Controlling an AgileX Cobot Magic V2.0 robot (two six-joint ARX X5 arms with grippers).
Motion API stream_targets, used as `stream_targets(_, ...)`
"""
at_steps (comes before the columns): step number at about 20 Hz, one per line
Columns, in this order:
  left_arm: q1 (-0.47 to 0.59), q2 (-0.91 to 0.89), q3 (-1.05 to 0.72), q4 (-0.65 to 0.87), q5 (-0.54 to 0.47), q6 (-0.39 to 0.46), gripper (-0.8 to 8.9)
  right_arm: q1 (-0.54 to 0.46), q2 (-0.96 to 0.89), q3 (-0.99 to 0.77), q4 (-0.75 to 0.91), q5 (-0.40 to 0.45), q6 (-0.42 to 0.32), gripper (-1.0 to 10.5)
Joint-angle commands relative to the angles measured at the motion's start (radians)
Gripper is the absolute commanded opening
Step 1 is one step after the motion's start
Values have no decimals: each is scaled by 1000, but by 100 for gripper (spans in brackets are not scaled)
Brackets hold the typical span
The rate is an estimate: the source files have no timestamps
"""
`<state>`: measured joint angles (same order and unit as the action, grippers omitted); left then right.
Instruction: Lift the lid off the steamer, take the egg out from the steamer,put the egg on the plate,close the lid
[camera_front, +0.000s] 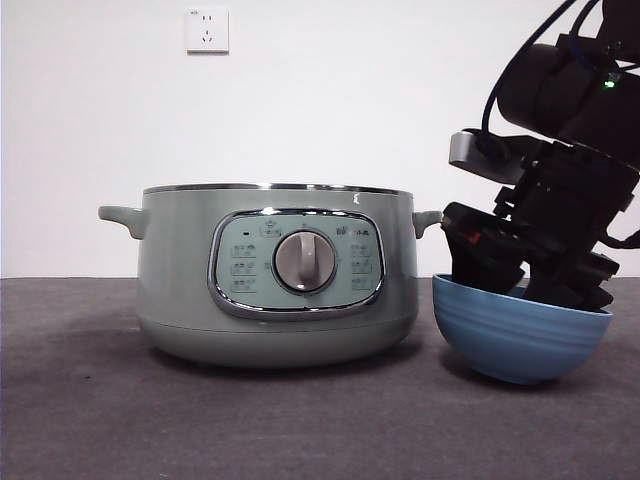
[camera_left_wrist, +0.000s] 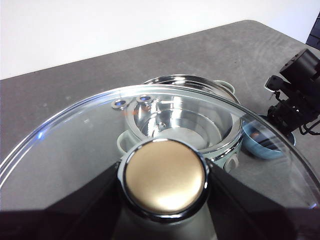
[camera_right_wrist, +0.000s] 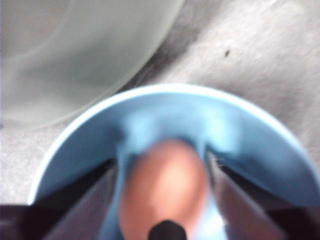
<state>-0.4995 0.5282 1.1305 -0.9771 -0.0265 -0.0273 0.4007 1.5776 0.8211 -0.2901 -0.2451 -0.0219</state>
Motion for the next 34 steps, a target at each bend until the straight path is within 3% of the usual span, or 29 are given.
stream_targets(1,2,-3,7,48,4,-3,-8,8,19,-13,-6,-11,3,352)
stream_targets(5,2,30,7,51,6,-3,-8,14,-29,-12,-6,-18,6,352)
stream_targets(11,2,143,8,178,63,6,-8,14,-288,-12,-66,-14,6,352)
stream_targets(19,1,434,7,488,171,14,-8,14,-705,-12,-236,-10,26,351)
stream_targets(24,1,631,8,687,191,14,-9,14,-903,-12,-328,-11,89,351)
stream_targets(34,-6,891,8,923,184,14,-9,14,-988,-12,-438,-11,121,351)
